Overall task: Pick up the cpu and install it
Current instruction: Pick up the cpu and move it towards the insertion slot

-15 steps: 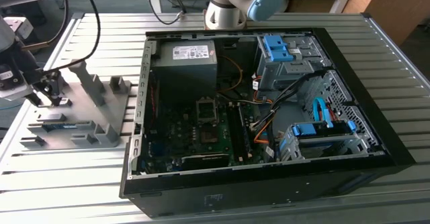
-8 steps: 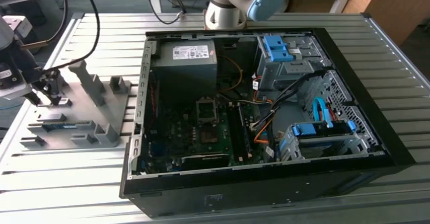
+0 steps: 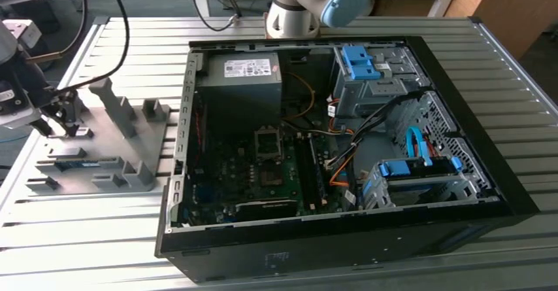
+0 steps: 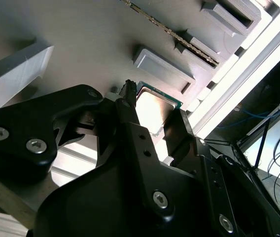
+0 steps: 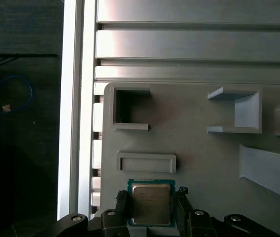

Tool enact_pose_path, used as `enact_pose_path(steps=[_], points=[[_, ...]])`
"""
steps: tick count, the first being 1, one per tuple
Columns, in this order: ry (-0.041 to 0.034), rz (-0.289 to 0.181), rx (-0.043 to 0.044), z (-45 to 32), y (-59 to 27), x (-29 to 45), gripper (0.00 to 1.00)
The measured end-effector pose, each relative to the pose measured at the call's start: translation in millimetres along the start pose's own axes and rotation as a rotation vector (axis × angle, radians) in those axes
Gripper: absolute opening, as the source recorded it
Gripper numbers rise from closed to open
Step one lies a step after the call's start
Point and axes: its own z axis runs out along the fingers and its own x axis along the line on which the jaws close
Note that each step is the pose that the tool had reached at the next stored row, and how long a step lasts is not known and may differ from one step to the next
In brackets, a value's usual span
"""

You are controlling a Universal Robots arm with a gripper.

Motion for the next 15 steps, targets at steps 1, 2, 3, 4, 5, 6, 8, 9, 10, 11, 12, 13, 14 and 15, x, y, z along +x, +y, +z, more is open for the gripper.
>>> enact_pose_path(steps=[1, 2, 3, 4, 5, 6, 8, 9, 10, 11, 12, 13, 14, 15], points=[[0.0000, 0.000, 0.0000, -0.2, 0.0, 0.0, 0.47], [-0.0002, 0.000, -0.0001, -0.2, 0.0, 0.0, 0.47], [-0.0002, 0.000, -0.0001, -0.4, 0.0, 0.0, 0.47], [-0.0001, 0.000, 0.0000, -0.6, 0.0, 0.0, 0.47], [-0.0001, 0.000, -0.0001, -0.8, 0.0, 0.0, 0.47], [0.0000, 0.000, 0.0000, -1.1, 0.0, 0.0, 0.47], [0.0002, 0.000, 0.0001, -1.9, 0.0, 0.1, 0.47], [0.0002, 0.000, 0.0001, -2.5, 0.0, 0.1, 0.47], [0.0000, 0.000, 0.0000, -3.0, 0.1, 0.1, 0.47], [0.0001, 0.000, 0.0000, -3.8, 0.1, 0.1, 0.47], [0.0000, 0.000, 0.0000, -4.8, 0.1, 0.2, 0.47], [-0.0001, 0.000, -0.0001, -6.0, 0.2, 0.2, 0.47], [0.0000, 0.000, 0.0000, -7.4, 0.2, 0.2, 0.47], [0.0000, 0.000, 0.0000, -8.9, 0.3, 0.3, 0.47]])
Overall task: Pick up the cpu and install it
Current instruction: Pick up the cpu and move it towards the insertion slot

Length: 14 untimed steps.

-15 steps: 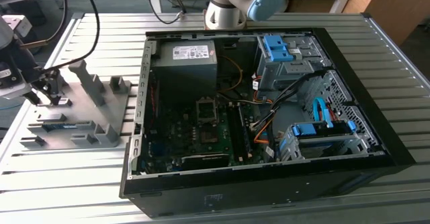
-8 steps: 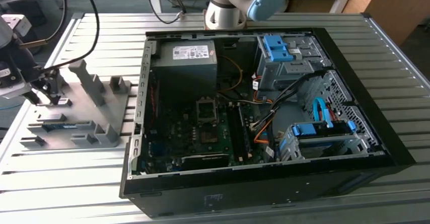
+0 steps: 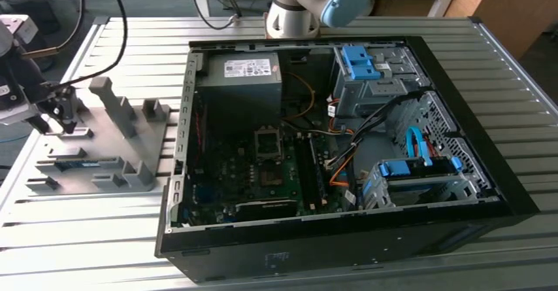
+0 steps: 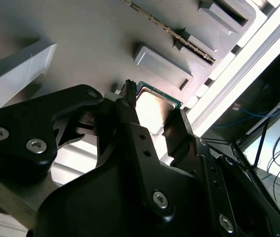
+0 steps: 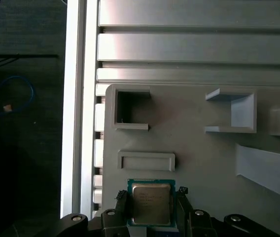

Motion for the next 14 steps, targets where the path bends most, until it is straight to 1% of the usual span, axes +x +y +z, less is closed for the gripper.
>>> enact_pose_path(steps=[4, 14], points=[[-0.0001, 0.000, 0.0000, -7.8, 0.2, 0.3, 0.47], [-0.0001, 0.000, -0.0001, -32.7, 1.0, 1.1, 0.47]])
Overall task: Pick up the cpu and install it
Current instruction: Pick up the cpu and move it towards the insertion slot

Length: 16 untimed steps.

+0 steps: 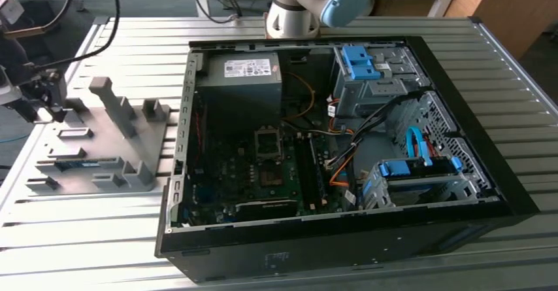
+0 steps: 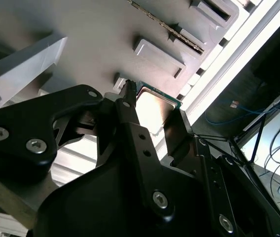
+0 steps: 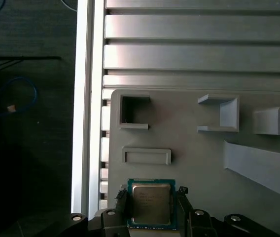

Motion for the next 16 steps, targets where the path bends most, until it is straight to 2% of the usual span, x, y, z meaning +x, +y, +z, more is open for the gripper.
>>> enact_pose_path(steps=[16], points=[[0.0000, 0.000, 0.0001, -31.9, 0.9, 1.1, 0.47]])
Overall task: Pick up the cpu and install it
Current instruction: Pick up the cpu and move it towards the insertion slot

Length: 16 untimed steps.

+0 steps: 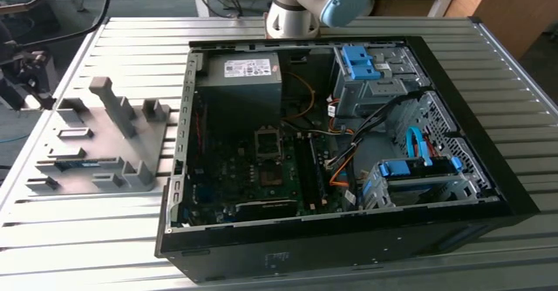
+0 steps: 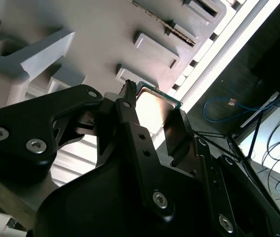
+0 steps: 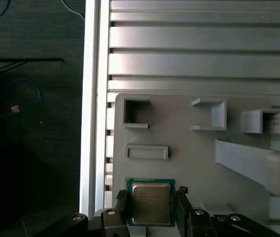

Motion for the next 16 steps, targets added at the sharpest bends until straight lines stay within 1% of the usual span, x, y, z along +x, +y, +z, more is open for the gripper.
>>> enact_pose_path(steps=[16], points=[[0.0000, 0.000, 0.0000, -25.4, 0.7, 0.8, 0.47]])
